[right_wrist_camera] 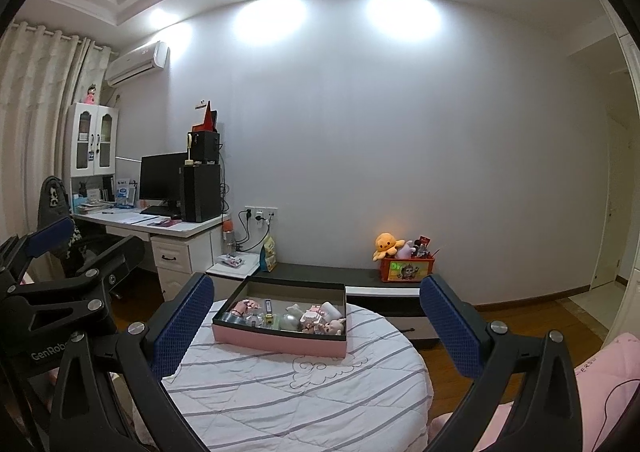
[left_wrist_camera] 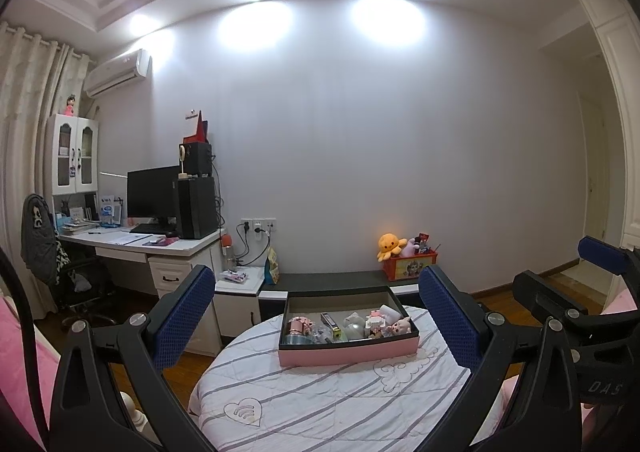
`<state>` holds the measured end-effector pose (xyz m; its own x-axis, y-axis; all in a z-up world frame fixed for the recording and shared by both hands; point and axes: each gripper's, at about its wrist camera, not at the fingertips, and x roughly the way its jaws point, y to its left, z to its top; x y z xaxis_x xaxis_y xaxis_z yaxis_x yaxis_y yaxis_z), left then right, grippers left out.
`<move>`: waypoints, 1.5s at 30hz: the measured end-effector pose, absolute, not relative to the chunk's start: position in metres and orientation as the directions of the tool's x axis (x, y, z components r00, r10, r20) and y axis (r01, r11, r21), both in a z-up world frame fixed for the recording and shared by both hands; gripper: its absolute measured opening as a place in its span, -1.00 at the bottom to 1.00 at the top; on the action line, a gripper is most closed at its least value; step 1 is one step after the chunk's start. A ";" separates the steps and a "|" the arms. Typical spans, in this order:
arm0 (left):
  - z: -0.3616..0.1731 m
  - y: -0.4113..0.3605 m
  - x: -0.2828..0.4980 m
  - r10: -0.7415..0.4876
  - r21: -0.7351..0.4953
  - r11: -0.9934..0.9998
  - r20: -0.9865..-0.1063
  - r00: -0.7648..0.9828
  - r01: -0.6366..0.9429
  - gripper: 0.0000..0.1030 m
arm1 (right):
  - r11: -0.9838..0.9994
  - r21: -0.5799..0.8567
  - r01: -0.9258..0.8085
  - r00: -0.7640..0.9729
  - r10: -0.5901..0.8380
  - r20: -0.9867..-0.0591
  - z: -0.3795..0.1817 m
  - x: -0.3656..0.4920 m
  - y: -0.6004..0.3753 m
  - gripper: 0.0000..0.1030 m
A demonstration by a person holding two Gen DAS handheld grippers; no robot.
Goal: Organize rigid objects
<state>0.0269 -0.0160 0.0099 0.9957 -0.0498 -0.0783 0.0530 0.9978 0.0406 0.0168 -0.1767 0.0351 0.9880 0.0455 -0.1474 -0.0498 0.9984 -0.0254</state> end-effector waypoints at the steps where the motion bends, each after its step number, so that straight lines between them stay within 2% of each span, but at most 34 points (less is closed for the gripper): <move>1: 0.010 -0.016 0.027 -0.048 0.042 0.998 -0.075 0.996 0.051 1.00 | 0.998 -0.025 -0.049 0.988 0.045 -0.148 0.035 0.017 -0.177 1.00; 45: 0.009 -0.017 0.027 -0.036 0.054 0.998 -0.072 0.997 0.040 1.00 | 0.999 -0.022 -0.045 0.987 0.041 -0.155 0.031 0.019 -0.176 1.00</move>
<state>0.0274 -0.0167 0.0087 0.9968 -0.0361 -0.0716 0.0400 0.9977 0.0541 0.0188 -0.1757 0.0311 0.9870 0.0412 -0.1552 -0.0452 0.9987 -0.0225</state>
